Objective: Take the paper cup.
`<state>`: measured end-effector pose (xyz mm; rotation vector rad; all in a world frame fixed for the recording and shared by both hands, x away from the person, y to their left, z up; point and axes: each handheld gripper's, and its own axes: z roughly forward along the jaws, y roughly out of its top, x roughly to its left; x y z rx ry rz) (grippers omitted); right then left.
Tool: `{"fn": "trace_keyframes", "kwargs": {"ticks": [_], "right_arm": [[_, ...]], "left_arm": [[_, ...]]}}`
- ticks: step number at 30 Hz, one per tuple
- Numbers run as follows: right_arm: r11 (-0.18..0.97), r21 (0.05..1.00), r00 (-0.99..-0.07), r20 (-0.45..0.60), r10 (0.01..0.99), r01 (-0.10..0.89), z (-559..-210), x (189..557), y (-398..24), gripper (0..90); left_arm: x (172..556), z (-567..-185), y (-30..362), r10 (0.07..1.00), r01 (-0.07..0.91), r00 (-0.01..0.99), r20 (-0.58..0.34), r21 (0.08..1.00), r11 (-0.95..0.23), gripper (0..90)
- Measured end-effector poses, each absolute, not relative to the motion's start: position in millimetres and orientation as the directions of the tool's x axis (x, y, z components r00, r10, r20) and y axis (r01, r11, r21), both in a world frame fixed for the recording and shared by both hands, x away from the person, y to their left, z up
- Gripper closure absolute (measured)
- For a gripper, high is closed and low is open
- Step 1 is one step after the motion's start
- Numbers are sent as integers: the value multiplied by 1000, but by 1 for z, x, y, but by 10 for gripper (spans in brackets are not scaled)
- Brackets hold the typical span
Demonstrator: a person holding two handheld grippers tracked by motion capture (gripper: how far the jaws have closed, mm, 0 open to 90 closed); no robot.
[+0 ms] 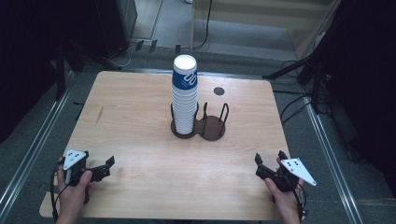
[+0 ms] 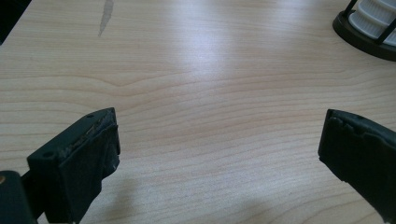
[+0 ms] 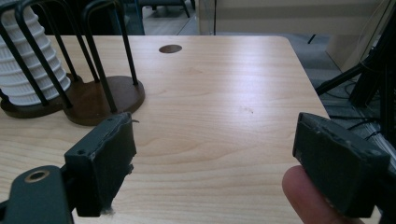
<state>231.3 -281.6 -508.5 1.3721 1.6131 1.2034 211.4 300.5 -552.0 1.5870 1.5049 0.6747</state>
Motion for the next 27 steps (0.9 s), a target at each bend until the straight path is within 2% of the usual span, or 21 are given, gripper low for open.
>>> {"fn": "trace_keyframes", "kwargs": {"ticks": [9,27], "right_arm": [[26,943,-198,42,979,330,-494,233,-274,124],[75,944,-298,25,954,321,-452,247,-227,124]], "left_arm": [[212,-552,300,978,537,139,-153,842,55,0],[212,-552,300,978,539,139,-158,840,59,0]]}}
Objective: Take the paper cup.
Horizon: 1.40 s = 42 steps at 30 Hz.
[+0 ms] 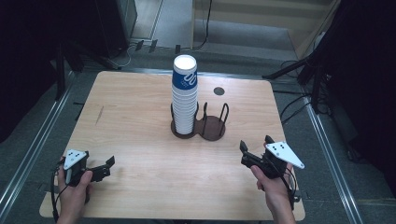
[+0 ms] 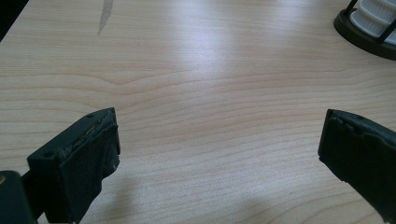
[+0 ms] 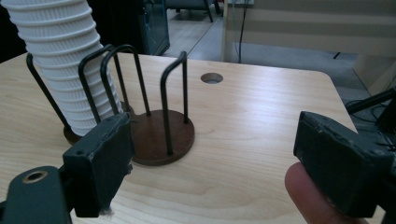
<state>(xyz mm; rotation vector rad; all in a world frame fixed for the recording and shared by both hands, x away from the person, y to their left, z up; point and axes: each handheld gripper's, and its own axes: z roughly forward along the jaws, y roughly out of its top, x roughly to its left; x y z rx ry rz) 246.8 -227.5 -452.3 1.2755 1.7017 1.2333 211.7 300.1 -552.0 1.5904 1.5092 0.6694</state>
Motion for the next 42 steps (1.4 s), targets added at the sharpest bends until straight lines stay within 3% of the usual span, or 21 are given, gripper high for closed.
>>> {"fn": "trace_keyframes", "kwargs": {"ticks": [31,42], "right_arm": [[89,948,-406,45,913,305,-416,279,-162,123],[79,952,-381,42,924,297,-411,286,-145,123]], "left_arm": [[213,-552,298,977,543,158,-145,839,36,0],[214,-552,298,975,544,162,-150,838,38,0]]}}
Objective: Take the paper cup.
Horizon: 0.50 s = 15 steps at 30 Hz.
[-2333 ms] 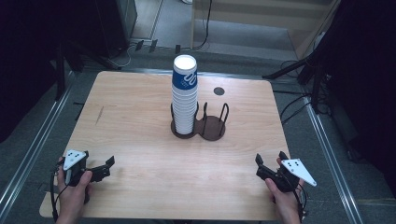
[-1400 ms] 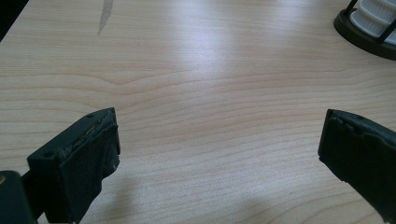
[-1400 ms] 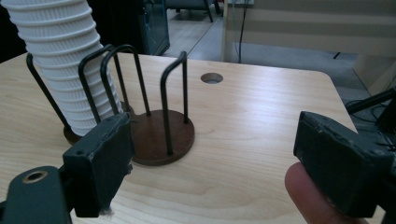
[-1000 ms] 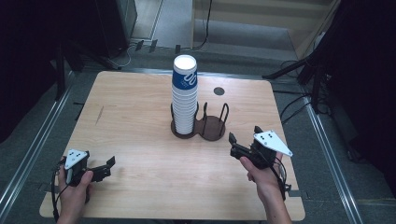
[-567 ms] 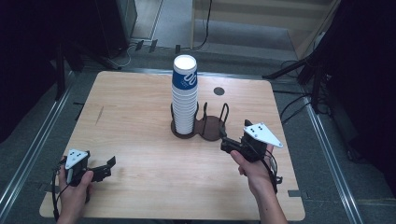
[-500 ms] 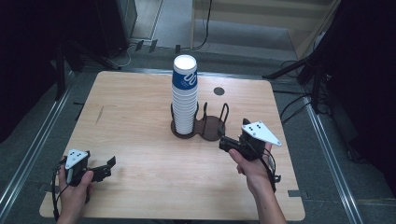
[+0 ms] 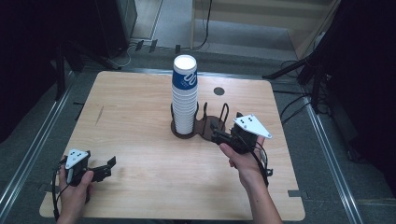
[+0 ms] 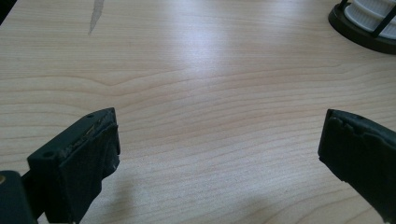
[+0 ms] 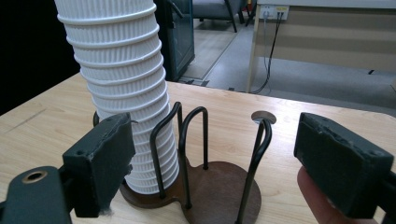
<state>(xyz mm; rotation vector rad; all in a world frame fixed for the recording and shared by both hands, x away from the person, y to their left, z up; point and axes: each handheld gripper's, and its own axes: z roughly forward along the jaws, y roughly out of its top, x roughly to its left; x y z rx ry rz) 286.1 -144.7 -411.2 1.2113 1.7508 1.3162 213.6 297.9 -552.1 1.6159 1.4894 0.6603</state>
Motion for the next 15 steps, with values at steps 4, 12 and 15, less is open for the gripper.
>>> {"fn": "trace_keyframes", "kwargs": {"ticks": [4,12,15], "right_arm": [[84,951,-383,37,923,296,-410,288,-138,122],[90,952,-400,36,916,293,-404,293,-121,88],[89,952,-407,39,912,292,-402,295,-115,85]], "left_arm": [[214,-552,298,975,545,163,-150,838,38,0],[214,-552,298,975,544,165,-148,838,36,0],[214,-552,297,975,545,165,-150,838,36,0]]}}
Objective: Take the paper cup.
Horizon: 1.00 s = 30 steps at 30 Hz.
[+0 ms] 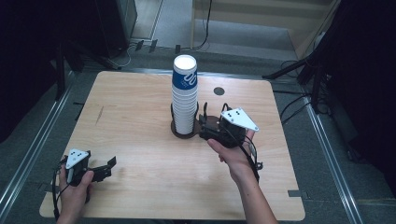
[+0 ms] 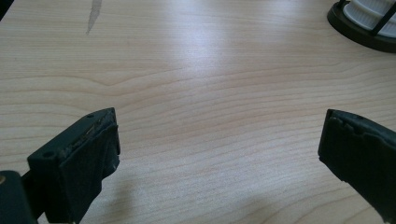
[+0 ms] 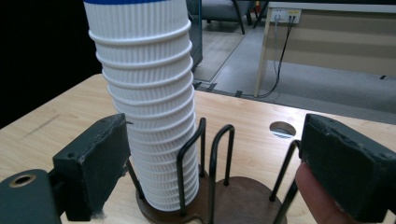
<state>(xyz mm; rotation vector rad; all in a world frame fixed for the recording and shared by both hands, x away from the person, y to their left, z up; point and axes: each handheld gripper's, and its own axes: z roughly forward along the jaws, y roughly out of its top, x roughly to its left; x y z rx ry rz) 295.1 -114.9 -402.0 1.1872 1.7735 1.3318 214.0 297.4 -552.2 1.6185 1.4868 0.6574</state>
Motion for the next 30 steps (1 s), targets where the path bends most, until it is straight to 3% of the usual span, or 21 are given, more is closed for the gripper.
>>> {"fn": "trace_keyframes", "kwargs": {"ticks": [30], "right_arm": [[81,953,-479,72,875,291,-381,319,-67,65]], "left_arm": [[215,-552,297,974,553,173,-147,833,27,0]]}}
